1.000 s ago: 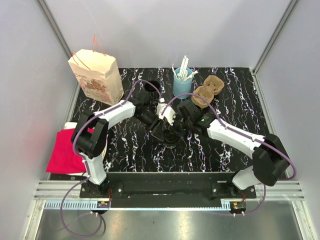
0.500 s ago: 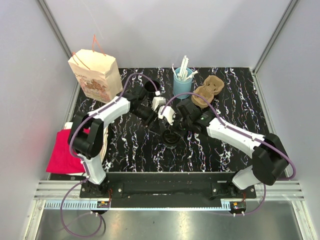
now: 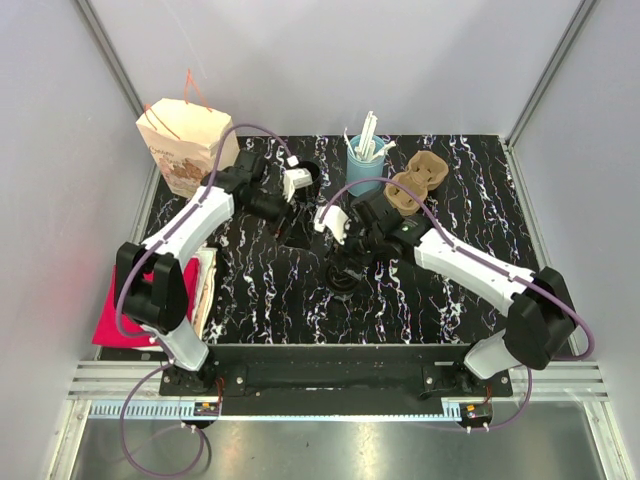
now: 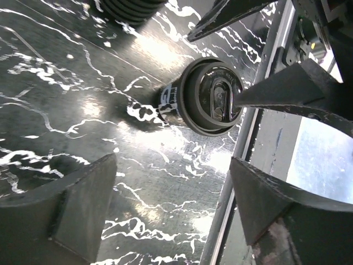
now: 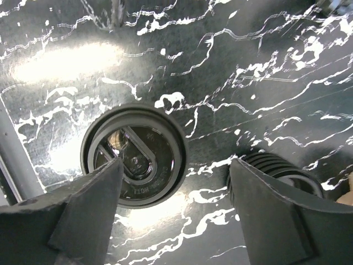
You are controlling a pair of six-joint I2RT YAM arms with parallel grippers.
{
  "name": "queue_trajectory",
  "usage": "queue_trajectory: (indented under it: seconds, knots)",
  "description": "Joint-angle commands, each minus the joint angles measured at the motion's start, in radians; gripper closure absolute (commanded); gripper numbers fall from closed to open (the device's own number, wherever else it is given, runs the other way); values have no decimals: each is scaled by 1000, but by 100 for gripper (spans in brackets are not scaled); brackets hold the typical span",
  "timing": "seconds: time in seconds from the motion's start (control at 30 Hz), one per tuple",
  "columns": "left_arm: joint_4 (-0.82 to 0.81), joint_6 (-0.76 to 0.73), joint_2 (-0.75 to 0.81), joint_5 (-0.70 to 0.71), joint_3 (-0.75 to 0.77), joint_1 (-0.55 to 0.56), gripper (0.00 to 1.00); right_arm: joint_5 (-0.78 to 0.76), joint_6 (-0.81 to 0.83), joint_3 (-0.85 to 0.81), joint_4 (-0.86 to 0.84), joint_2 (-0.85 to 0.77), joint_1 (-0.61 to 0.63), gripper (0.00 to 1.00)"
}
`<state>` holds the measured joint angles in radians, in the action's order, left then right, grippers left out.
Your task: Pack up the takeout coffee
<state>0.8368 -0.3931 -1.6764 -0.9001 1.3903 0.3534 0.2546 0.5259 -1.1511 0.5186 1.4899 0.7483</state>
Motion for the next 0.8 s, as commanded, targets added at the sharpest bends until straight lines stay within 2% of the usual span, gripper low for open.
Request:
queue_trajectory:
  seconds: [0.0, 0.03, 0.07, 0.23, 0.4, 0.5, 0.63, 0.77]
  knots:
    - [15, -20, 67, -10, 64, -40, 9, -3, 3, -81, 11, -2, 10, 12]
    - [18, -20, 73, -5, 68, -59, 8, -9, 2, -87, 11, -5, 10, 9]
    - [21, -20, 81, 0, 78, -68, 1, -15, 2, -94, 11, -8, 10, 8]
    - [24, -1, 124, 49, 99, -129, 1, -55, -6, -165, 37, -23, 0, 0]
    - [36, -1, 171, 113, 87, -191, 1, 32, 49, -197, 162, -63, -7, 0]
    - [47, -7, 202, 109, 76, -252, 1, 5, 74, -170, 190, -89, -6, 0]
    - [48, 26, 218, 142, 75, -326, 1, 14, 82, -111, 192, -140, -12, 3]
    - [19, 62, 244, 165, 35, -352, 1, 58, 36, -78, 176, -151, -12, 14]
